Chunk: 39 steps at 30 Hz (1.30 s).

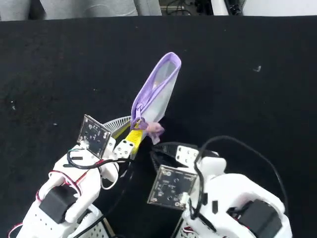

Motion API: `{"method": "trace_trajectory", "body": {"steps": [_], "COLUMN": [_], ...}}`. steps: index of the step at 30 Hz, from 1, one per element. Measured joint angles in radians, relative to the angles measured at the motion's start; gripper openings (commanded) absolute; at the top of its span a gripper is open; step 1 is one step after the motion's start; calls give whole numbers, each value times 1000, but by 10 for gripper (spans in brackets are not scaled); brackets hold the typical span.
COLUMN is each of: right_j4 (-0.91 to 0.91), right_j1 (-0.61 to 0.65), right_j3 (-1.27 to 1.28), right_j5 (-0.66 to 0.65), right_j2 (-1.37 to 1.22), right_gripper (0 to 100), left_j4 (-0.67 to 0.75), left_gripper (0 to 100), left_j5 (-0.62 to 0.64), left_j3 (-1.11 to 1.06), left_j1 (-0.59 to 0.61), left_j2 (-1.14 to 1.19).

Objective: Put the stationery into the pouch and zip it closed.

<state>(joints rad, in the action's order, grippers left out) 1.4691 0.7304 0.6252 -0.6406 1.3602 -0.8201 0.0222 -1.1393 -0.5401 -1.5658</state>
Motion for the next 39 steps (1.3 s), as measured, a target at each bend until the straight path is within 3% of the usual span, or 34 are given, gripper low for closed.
{"method": "trace_trajectory", "body": {"steps": [3,7,10,20,27,33,39], "right_j4": [5,-20,-74,-221,-341,-362,-365], "right_j1": [-69,-212,-218,-46,-34,-35,-37], "right_j3": [-3,-3,43,164,262,293,293], "right_j5": [0,66,103,114,114,114,101], "right_j2": [0,0,0,-2,0,0,0], "right_gripper": [30,153,198,197,193,14,11], "left_j4": [0,0,0,0,-28,-31,-31], "left_gripper": [29,29,29,29,29,29,29], "left_j5": [0,0,0,0,0,-5,-5], "left_j3": [0,0,0,0,0,0,0], "left_j1": [0,0,-3,-3,-8,-8,-8], "left_j2": [-3,-3,-3,-3,-8,-14,-14]}}
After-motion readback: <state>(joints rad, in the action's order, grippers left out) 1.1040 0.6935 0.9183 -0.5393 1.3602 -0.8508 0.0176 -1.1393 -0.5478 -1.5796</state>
